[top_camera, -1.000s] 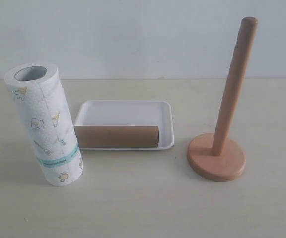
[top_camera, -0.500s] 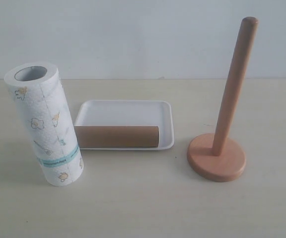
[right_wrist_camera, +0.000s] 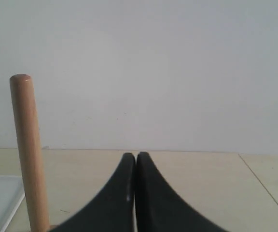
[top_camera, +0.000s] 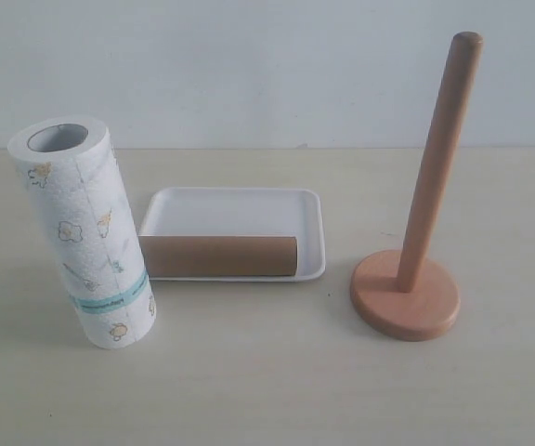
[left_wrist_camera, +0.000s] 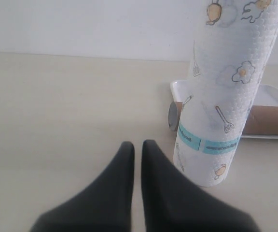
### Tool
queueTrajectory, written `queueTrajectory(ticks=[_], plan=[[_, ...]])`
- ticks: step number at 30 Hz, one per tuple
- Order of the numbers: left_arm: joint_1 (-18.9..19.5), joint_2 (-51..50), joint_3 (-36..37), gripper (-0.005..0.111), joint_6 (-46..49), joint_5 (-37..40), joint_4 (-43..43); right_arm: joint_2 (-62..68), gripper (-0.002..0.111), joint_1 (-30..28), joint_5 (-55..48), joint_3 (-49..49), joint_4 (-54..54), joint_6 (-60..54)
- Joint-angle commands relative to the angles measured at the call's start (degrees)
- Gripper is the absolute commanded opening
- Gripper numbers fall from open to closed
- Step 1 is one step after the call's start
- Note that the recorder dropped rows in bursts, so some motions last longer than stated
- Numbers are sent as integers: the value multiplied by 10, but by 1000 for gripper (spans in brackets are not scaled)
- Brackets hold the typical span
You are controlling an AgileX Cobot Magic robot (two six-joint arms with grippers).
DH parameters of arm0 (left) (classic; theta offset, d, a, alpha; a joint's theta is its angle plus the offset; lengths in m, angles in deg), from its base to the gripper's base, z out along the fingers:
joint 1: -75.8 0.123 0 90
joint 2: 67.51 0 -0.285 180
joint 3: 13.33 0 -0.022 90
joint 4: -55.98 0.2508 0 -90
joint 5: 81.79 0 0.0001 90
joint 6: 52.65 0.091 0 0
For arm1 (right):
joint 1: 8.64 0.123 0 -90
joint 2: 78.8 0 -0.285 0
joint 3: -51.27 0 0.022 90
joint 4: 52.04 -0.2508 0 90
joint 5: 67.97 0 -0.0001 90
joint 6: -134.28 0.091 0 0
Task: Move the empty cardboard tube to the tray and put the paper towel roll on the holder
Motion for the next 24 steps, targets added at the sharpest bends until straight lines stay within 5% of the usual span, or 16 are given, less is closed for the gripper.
queueTrajectory(ticks=[1, 12, 24], plan=[[1, 2, 2, 5, -4, -5, -2, -20, 0, -2, -8, 13, -15, -16], [1, 2, 2, 5, -4, -5, -2, -146, 0, -3, -4, 206, -22, -16], [1, 2, 2, 5, -4, -5, -2, -146, 0, -3, -71, 209, -40, 35]])
